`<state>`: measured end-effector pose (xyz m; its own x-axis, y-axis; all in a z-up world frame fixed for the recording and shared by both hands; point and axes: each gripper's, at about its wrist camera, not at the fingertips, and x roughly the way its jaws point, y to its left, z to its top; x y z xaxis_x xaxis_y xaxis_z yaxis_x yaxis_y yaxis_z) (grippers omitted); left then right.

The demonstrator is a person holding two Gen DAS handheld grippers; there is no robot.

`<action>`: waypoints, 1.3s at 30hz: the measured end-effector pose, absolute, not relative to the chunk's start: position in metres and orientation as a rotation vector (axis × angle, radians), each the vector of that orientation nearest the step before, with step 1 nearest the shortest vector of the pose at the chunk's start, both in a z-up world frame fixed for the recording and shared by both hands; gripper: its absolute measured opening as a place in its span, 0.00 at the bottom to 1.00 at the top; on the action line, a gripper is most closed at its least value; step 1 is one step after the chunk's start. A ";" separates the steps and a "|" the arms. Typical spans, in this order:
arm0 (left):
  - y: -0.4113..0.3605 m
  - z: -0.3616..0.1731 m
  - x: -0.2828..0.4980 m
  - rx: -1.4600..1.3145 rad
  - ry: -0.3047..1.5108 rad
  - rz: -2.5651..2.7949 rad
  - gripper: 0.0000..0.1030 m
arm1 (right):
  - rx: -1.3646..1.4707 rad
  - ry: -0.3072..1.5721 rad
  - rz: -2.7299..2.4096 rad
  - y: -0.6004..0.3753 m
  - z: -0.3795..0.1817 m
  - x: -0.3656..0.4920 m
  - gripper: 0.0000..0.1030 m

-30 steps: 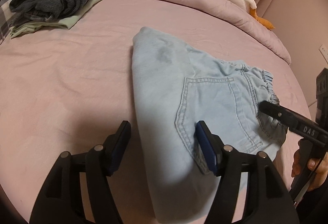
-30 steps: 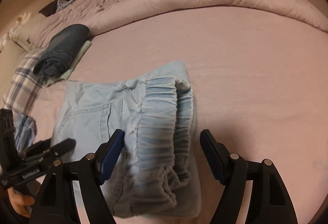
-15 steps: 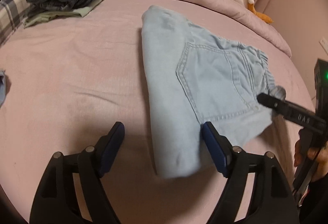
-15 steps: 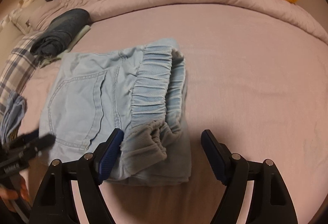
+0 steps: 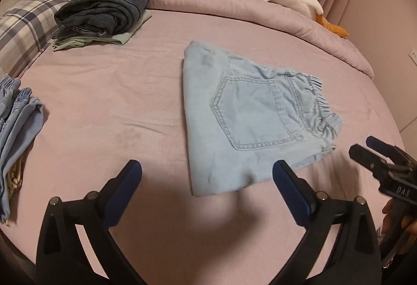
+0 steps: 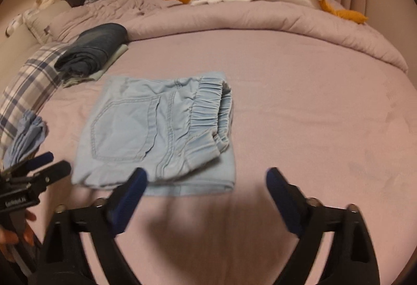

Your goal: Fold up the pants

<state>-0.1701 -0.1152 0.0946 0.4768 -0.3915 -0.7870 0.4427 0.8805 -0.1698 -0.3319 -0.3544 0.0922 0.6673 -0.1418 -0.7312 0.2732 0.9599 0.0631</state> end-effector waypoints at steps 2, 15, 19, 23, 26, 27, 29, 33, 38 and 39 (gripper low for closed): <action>-0.118 0.099 -0.176 0.065 0.949 -0.507 0.99 | 0.169 0.813 -0.235 -0.352 0.095 -0.337 0.92; -0.125 0.123 -0.209 0.168 0.931 -0.400 1.00 | 0.149 0.771 -0.208 -0.324 0.122 -0.356 0.93; -0.127 0.115 -0.212 0.181 0.956 -0.415 1.00 | 0.123 0.783 -0.201 -0.316 0.115 -0.347 0.94; -0.127 0.112 -0.213 0.191 0.963 -0.417 1.00 | 0.134 0.799 -0.187 -0.311 0.109 -0.345 0.94; -0.127 0.113 -0.213 0.183 0.968 -0.418 1.00 | 0.125 0.793 -0.189 -0.308 0.113 -0.347 0.94; -0.126 0.114 -0.213 0.181 0.969 -0.419 1.00 | 0.125 0.791 -0.190 -0.308 0.114 -0.347 0.94; -0.127 0.114 -0.213 0.182 0.970 -0.421 1.00 | 0.123 0.787 -0.192 -0.307 0.115 -0.347 0.94; -0.129 0.114 -0.213 0.184 0.970 -0.428 1.00 | 0.123 0.790 -0.193 -0.309 0.115 -0.347 0.94; -0.130 0.115 -0.215 0.186 0.965 -0.431 1.00 | 0.123 0.793 -0.195 -0.306 0.114 -0.346 0.94; -0.130 0.116 -0.215 0.185 0.964 -0.431 1.00 | 0.121 0.792 -0.196 -0.306 0.114 -0.346 0.94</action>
<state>-0.2148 -0.1296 0.1157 0.4939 -0.2723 -0.8258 0.4343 0.9000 -0.0369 -0.3463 -0.3059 0.1142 0.6855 -0.1287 -0.7166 0.2195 0.9750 0.0349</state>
